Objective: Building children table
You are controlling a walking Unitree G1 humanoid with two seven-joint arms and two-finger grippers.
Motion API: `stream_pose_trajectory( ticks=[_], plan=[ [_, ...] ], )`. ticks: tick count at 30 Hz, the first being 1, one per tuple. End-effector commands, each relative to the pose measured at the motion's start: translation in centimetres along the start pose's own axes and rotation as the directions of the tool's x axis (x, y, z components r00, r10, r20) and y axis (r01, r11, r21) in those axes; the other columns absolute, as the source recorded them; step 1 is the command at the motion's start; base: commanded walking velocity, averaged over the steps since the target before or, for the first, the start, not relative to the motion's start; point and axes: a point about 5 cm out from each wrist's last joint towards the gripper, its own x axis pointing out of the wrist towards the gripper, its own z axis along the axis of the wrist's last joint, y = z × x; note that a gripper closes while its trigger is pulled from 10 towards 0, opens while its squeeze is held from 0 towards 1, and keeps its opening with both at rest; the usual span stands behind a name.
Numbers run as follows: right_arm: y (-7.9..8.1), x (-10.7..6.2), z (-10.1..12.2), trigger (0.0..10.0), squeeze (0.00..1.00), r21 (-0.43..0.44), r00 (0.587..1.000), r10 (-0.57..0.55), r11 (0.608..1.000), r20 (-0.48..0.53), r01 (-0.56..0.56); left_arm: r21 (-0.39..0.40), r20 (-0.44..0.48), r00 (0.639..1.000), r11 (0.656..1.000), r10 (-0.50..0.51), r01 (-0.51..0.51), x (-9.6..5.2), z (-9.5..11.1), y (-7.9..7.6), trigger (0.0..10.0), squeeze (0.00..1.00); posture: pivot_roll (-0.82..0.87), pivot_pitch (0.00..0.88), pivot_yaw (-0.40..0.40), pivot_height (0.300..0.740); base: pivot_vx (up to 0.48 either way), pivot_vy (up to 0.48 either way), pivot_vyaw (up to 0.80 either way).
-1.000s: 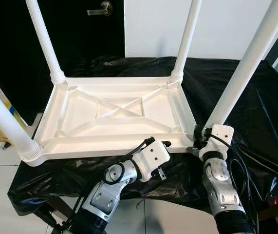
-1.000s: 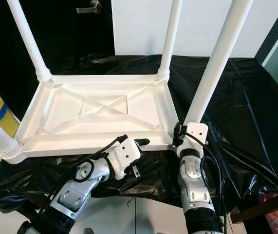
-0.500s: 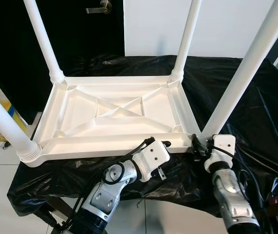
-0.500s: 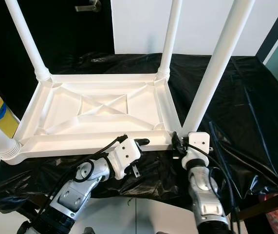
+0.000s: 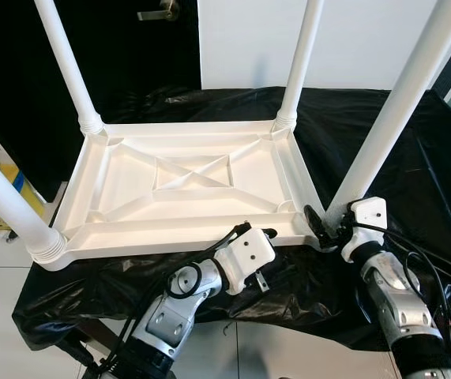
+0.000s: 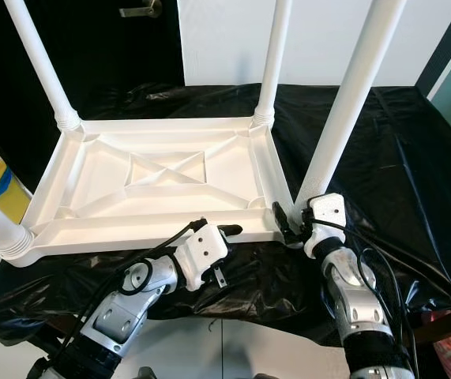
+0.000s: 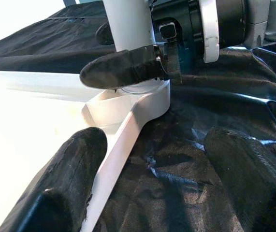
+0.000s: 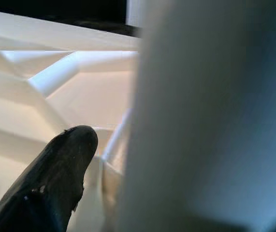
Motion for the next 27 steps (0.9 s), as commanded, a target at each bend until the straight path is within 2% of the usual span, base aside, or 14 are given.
stream_pose_trajectory(
  ticks=[1, 3, 4, 5, 7, 8, 9, 23, 24, 27],
  plan=[
    [0.1, 0.1, -0.2, 10.0, 0.0, -0.014, 1.0, 0.027, 1.0, -0.013, -0.027, 0.001, -0.02, 0.999, 0.999, 0.035, -0.035, 0.1, -0.2, 0.1, 10.0, 0.0, -0.02, 0.032, -0.034, 0.74, 0.0, 0.0, 0.0],
    [0.2, 0.7, -0.1, 10.0, 0.0, -0.035, 0.994, 0.102, 0.994, -0.027, -0.102, 0.003, -0.022, 0.999, 0.999, 0.034, -0.034, 0.0, -0.2, 0.2, 10.0, 0.0, -0.02, 0.03, -0.035, 0.74, 0.0, 0.0, 0.0],
    [0.2, 0.7, -0.1, 10.0, 0.0, -0.035, 0.994, 0.102, 0.994, -0.027, -0.102, 0.003, -0.022, 0.999, 0.999, 0.034, -0.034, 0.0, -0.2, 0.2, 10.0, 0.0, -0.02, 0.03, -0.035, 0.74, 0.0, 0.0, 0.0],
    [0.2, 0.8, -0.1, 8.3, 0.0, -0.037, 0.992, 0.125, 0.991, -0.032, -0.126, 0.004, -0.022, 0.999, 0.999, 0.034, -0.034, 0.0, -0.2, 0.2, 10.0, 0.0, -0.02, 0.03, -0.035, 0.74, 0.0, 0.0, 0.0],
    [0.1, 0.8, -0.2, 8.3, 0.0, -0.042, 0.99, 0.136, 0.99, -0.037, -0.137, 0.005, -0.022, 0.999, 0.999, 0.035, -0.035, 0.0, -0.2, 0.2, 10.0, 0.0, -0.01, 0.029, -0.036, 0.74, 0.0, 0.0, 0.0],
    [0.0, 0.7, -0.3, 0.7, 0.0, -0.046, 0.99, 0.138, 0.989, -0.043, -0.14, 0.005, -0.023, 0.999, 0.999, 0.037, -0.037, 0.0, -0.2, 0.2, 10.0, 0.0, -0.01, 0.029, -0.038, 0.74, 0.0, 0.0, 0.0],
    [-0.2, 0.6, -0.6, 0.0, 0.0, -0.045, 0.989, 0.14, 0.989, -0.052, -0.142, 0.005, -0.023, 0.999, 0.999, 0.039, -0.039, -0.1, -0.2, 0.2, 10.0, 0.0, -0.01, 0.029, -0.038, 0.74, 0.0, 0.0, 0.0],
    [-0.7, -0.6, -2.0, 0.0, 0.0, 0.006, 0.99, 0.107, 0.994, -0.088, -0.107, 0.002, -0.022, 0.999, 1.0, 0.026, -0.026, 0.0, -0.2, 0.0, 10.0, 0.0, -0.02, 0.03, -0.025, 0.74, 0.0, 0.0, 0.0],
    [-0.5, -0.9, -2.5, 10.0, 0.0, 0.014, 0.992, 0.071, 0.997, -0.106, -0.07, 0.003, -0.021, 1.0, 1.0, 0.019, -0.019, 0.0, -0.2, -0.1, 10.0, 0.0, -0.03, 0.028, -0.02, 0.74, 0.0, 0.0, 0.0],
    [-0.5, -1.0, -2.7, 10.0, 0.0, 0.022, 0.992, 0.045, 0.999, -0.117, -0.043, 0.004, -0.021, 1.0, 1.0, 0.015, -0.015, 0.1, -0.2, -0.1, 10.0, 0.0, -0.03, 0.027, -0.02, 0.74, 0.0, 0.0, 0.0]
  ],
)
